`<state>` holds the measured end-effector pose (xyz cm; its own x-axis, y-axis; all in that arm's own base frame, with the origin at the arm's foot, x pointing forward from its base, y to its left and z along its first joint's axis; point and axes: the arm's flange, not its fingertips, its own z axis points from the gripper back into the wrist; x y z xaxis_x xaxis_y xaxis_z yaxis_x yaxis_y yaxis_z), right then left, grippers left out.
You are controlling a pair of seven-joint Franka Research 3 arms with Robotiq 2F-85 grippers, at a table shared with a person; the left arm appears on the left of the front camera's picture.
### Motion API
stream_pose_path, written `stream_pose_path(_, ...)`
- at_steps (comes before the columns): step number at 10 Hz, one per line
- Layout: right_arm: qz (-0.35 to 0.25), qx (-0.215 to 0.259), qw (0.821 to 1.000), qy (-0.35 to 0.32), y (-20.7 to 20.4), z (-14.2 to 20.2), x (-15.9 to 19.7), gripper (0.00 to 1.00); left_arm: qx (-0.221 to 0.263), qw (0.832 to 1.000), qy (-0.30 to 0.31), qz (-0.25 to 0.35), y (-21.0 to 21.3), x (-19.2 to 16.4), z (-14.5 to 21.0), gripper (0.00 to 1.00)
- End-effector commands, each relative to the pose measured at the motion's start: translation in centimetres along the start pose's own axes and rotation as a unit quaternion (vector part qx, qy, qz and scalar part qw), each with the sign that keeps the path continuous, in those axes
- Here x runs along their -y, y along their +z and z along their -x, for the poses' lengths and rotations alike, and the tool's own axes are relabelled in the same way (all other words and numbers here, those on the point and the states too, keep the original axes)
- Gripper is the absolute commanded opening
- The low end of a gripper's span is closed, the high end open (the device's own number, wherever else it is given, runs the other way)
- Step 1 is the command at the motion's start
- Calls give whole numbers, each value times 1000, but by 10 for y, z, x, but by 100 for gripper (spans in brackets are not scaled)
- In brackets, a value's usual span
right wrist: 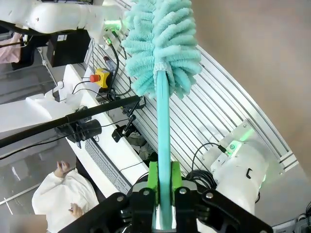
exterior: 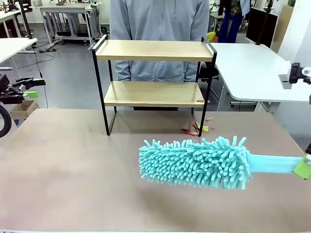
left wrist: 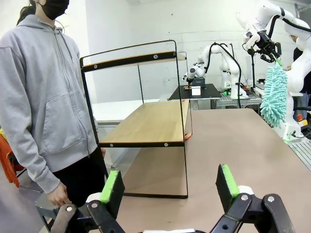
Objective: Clean the shelf.
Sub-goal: Hand the Duster back to the human.
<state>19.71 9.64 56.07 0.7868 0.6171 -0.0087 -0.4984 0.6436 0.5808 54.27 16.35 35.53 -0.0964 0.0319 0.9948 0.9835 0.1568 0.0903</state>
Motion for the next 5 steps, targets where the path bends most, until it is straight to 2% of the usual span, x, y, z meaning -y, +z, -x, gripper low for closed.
stream_pose_path(1, -9, 4, 1000, 13, 5, 1, -1, 13, -2, 1000, -7, -1, 0, 2, -2, 100)
stream_pose_path(3, 0, 0, 1000, 0, 0, 0, 0, 13, 0, 1000, 0, 0, 0, 0, 0, 100)
stream_pose_path(4, -14, -29, 999, 26, 28, -13, 21, 13, 36, 999, 6, 13, 1, 15, -6, 100)
stream_pose_path(5, -12, -29, 997, 72, 49, -28, 44, 13, 65, 997, 24, 25, -9, 41, -18, 100)
